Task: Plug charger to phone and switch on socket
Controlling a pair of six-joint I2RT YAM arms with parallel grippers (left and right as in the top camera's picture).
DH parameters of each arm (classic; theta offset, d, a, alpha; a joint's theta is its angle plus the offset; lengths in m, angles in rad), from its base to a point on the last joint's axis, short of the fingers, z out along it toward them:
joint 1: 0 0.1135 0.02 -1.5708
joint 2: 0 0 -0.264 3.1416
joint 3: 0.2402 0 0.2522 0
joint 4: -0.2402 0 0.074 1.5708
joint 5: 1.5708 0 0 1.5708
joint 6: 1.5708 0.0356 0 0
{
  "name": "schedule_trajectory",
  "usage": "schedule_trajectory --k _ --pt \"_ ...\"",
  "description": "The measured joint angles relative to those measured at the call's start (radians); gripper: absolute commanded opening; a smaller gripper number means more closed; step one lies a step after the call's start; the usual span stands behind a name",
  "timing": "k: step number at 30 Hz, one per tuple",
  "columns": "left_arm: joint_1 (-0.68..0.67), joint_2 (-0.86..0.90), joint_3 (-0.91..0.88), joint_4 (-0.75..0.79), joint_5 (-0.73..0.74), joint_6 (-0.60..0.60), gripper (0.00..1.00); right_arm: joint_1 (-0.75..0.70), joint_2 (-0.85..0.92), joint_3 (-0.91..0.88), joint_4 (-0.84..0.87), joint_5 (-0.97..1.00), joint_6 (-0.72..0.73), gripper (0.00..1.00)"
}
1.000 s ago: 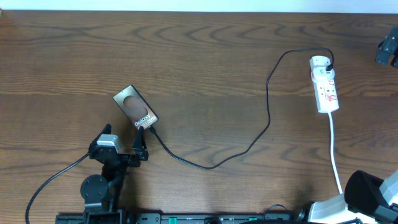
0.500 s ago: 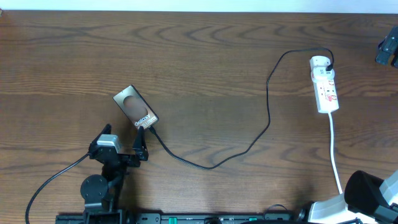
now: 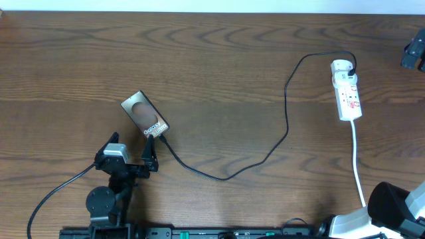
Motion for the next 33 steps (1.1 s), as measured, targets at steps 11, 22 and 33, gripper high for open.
schedule_trajectory --k 11,22,33 --pt "0.0 0.0 0.001 -0.001 0.0 0.0 0.94 0.067 -0.182 -0.337 0.463 -0.04 -0.002 0.99" --pt "0.0 0.0 0.003 -0.003 0.0 0.0 0.93 0.22 -0.586 -1.131 1.216 -0.07 -0.002 0.99" --pt "0.0 0.0 0.003 -0.004 -0.003 0.0 0.93 0.273 -0.925 -1.831 1.864 -0.072 -0.002 0.99"
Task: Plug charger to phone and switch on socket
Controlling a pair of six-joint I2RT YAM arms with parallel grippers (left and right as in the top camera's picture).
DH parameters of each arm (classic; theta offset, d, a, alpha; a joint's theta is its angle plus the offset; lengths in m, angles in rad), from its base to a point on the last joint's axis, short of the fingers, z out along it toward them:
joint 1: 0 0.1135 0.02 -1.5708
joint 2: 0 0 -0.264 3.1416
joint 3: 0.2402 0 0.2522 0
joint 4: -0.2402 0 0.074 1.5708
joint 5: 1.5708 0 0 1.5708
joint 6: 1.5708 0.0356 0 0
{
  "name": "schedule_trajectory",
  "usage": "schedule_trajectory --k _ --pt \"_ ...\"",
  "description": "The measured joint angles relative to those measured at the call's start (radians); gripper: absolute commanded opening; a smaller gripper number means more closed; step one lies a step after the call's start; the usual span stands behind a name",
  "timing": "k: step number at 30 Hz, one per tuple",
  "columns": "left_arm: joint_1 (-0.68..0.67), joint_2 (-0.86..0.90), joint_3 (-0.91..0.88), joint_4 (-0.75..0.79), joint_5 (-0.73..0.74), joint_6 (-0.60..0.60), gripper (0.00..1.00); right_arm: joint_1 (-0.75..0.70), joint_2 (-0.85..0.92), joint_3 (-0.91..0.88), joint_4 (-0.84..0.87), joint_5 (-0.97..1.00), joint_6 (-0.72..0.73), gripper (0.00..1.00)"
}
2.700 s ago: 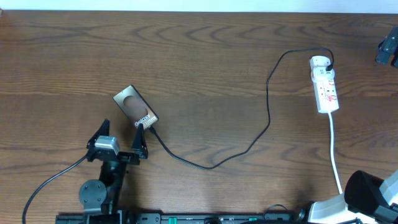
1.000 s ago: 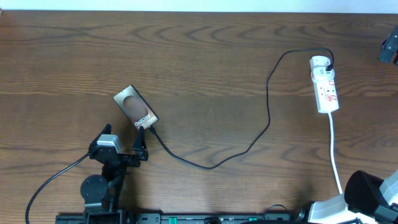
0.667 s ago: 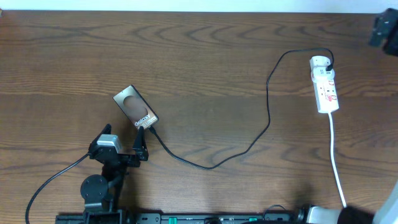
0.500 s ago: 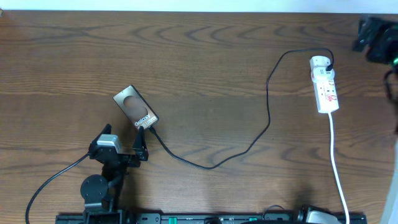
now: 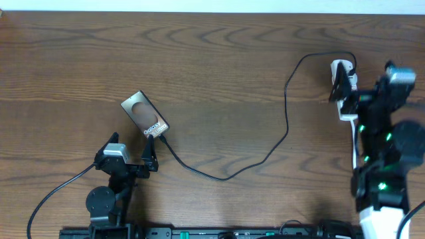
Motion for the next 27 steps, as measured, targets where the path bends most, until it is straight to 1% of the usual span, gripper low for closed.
schedule_trajectory --k 3,6,8,17,18,23,27 --pt "0.0 0.0 0.0 0.0 0.0 0.0 0.93 0.0 -0.085 -0.146 0.085 0.0 0.0 0.99" --pt "0.0 0.0 0.0 0.0 0.0 0.0 0.93 0.0 -0.158 -0.263 0.132 0.001 0.0 0.99" --pt "0.0 0.0 0.0 0.0 0.0 0.0 0.93 0.0 -0.214 -0.336 0.143 0.001 0.0 0.99" --pt "0.0 0.0 0.0 0.0 0.0 0.0 0.93 0.001 -0.409 -0.558 0.145 0.002 0.0 0.99" --pt "0.0 0.0 0.0 0.0 0.0 0.0 0.93 0.004 -0.431 -0.581 0.136 0.003 0.0 0.99" --pt "0.0 0.0 0.0 0.0 0.0 0.0 0.93 0.029 -0.526 -0.607 -0.096 0.012 0.0 0.99" --pt "0.0 0.0 0.0 0.0 0.0 0.0 0.93 0.034 -0.586 -0.605 -0.241 0.027 0.0 0.99"
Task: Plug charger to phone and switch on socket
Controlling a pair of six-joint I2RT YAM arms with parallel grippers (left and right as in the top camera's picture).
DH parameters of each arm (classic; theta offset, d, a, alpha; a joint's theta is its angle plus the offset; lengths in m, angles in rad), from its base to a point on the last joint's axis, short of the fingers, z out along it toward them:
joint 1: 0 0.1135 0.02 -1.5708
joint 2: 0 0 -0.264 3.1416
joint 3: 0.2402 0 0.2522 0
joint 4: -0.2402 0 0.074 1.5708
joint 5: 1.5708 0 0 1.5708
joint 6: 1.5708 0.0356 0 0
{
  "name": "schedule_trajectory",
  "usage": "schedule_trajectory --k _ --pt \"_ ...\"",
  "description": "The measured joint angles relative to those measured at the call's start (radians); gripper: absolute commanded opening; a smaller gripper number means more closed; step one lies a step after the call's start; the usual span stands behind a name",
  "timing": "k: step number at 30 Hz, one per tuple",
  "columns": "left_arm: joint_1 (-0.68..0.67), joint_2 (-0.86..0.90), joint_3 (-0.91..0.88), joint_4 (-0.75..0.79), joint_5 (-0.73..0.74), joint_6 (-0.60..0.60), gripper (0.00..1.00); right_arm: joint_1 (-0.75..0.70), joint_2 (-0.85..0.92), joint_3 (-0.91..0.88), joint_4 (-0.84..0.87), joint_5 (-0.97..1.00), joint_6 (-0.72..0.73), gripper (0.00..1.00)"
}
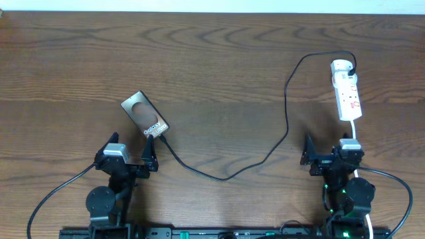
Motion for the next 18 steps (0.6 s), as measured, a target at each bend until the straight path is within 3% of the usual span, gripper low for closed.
schedule_trajectory --k 3,12,18 --pt "0.0 0.0 0.0 0.0 0.0 0.0 0.93 0.002 -0.029 -0.002 -0.077 0.011 0.0 0.99" --pt "0.0 0.0 0.0 0.0 0.0 0.0 0.93 0.011 -0.055 -0.002 -0.079 0.021 0.0 0.99" --pt "0.0 0.0 0.0 0.0 0.0 0.0 0.93 0.021 -0.184 -0.002 -0.076 0.025 0.0 0.99"
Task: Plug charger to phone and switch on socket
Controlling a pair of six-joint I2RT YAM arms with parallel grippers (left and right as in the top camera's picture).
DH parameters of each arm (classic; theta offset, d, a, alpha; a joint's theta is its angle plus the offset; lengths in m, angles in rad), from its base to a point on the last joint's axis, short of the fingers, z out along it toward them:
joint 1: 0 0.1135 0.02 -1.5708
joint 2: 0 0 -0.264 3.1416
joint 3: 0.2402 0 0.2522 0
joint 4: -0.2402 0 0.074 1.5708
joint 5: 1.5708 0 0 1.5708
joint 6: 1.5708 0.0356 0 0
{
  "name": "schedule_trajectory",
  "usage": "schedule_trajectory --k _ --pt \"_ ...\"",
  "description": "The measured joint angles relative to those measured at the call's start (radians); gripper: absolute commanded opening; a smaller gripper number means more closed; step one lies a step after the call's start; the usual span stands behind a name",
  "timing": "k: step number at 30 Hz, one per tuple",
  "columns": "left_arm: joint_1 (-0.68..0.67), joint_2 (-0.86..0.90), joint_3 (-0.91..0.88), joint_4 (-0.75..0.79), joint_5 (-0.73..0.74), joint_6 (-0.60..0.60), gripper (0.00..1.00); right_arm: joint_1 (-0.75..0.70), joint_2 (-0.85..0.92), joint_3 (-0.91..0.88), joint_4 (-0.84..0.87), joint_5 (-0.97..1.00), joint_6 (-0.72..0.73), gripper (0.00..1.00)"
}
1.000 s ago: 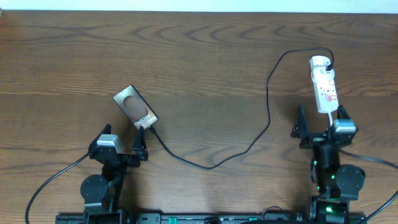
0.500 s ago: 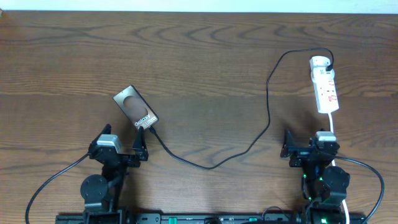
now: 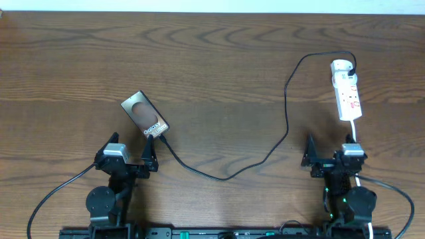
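The dark phone [image 3: 145,115] lies tilted on the wooden table, left of centre. A black charger cable [image 3: 226,177] meets the phone's lower end, sags across the table and climbs to a plug in the far end of the white socket strip [image 3: 347,89] at the right. Red marks show on the strip; the switch position is too small to read. My left gripper [image 3: 129,155] stands open just below the phone, its right finger [image 3: 152,154] beside the cable. Below the strip, my right gripper [image 3: 329,155] is open and holds nothing.
The strip's white lead [image 3: 356,136] runs down toward the right arm's base. A black wire [image 3: 50,194] trails from the left arm to the front left corner. A dark rail [image 3: 212,233] lines the table's front edge.
The right arm has shifted slightly to the right and toward the front edge, its gripper still open. The phone, cable, strip and left arm are unchanged.
At first the right arm was almost out of view at the right edge. Then its gripper was up at the socket strip. After that it stood folded back near the front edge, where it remains. The left gripper stayed open below the phone throughout.
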Motion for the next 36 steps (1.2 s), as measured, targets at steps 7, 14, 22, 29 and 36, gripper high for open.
schedule_trajectory --k 7,14,22,29,36 --pt "0.0 0.0 0.0 0.0 0.0 0.0 0.93 0.004 -0.012 0.0 -0.002 0.001 0.0 0.99" --pt "0.0 0.0 0.0 0.0 0.0 0.0 0.93 0.011 -0.012 0.0 -0.002 0.001 0.0 0.99" --pt "0.0 0.0 0.0 0.0 0.0 0.0 0.93 0.011 -0.012 0.0 -0.002 0.002 0.0 0.99" --pt "0.0 0.0 0.0 0.0 0.0 0.0 0.93 0.021 -0.012 0.0 -0.002 0.003 0.0 0.99" --pt "0.0 0.0 0.0 0.0 0.0 0.0 0.93 0.021 -0.012 0.0 -0.002 0.003 0.0 0.99"
